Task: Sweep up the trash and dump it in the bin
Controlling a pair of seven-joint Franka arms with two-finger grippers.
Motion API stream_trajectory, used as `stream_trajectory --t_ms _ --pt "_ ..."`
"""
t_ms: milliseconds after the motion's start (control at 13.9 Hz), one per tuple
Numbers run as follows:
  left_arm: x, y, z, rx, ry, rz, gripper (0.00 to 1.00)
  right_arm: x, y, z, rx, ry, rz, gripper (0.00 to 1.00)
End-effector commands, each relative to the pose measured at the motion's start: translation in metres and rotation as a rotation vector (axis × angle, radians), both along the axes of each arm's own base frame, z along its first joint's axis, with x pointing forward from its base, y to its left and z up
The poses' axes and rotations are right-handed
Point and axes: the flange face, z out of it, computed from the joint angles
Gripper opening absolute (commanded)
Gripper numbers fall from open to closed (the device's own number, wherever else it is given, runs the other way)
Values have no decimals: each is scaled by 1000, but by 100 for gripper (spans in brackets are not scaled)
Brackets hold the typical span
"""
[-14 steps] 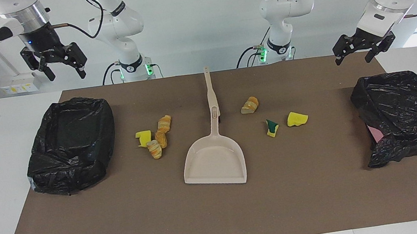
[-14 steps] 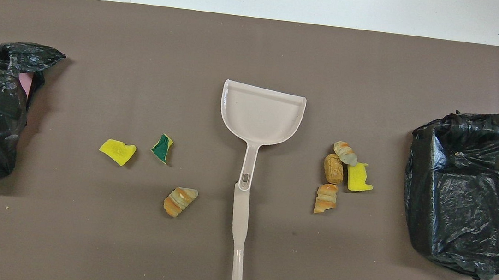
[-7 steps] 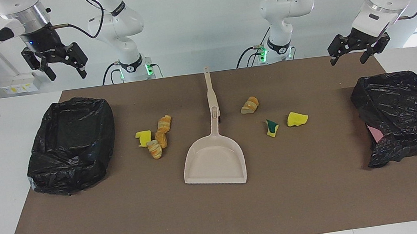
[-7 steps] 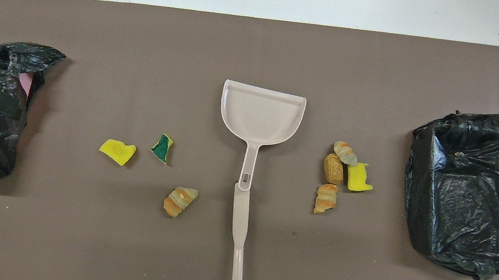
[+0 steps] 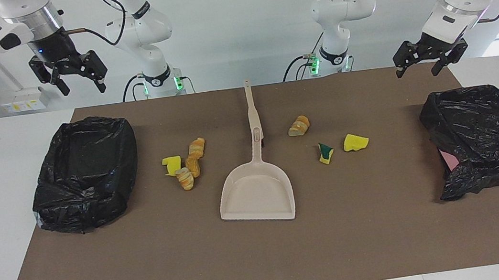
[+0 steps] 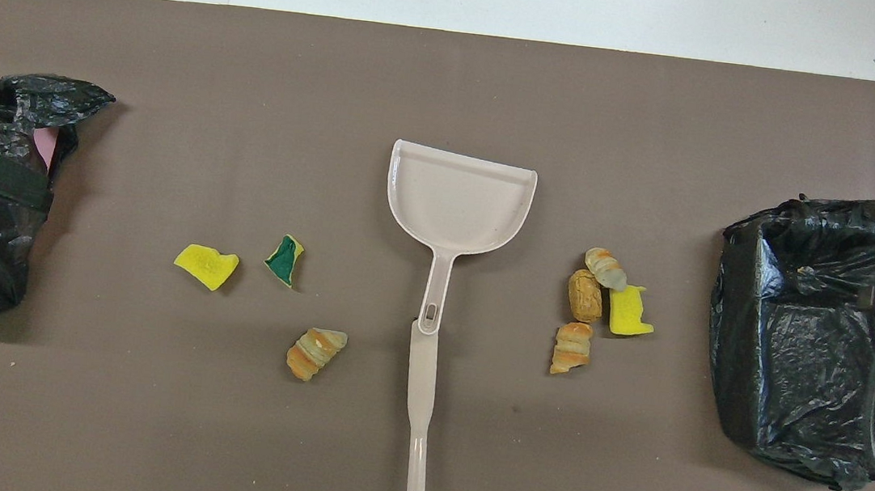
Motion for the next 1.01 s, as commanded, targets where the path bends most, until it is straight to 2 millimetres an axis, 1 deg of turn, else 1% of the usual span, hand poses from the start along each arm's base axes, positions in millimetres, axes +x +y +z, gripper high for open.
stream_trajectory --t_ms 0,72,216,361,433,505,649,793,938 --pt "-13 -9 -11 -12 22 -25 100 -9 5 -4 -10 23 27 100" --pt "-17 -22 -18 -16 33 -47 100 -9 7 -5 -10 25 28 100" --pt "-21 -51 -35 -20 55 -92 100 -5 21 -11 -10 36 48 100" --pt "-34 -79 -55 -31 45 -137 100 6 56 -27 -12 56 41 100" --pt "-44 -93 -66 -42 24 -155 100 12 77 -32 -8 40 11 100" --pt "-53 -104 -78 -46 5 -165 100 17 94 -38 -7 32 5 100" --pt "-74 -137 -97 -47 -10 -171 100 28 107 -53 2 35 10 100" --pt "-95 -173 -116 -42 -6 -156 100 40 123 -74 -2 49 23 100" --pt "-115 -202 -134 -39 -11 -125 100 55 152 -101 -8 60 -13 100"
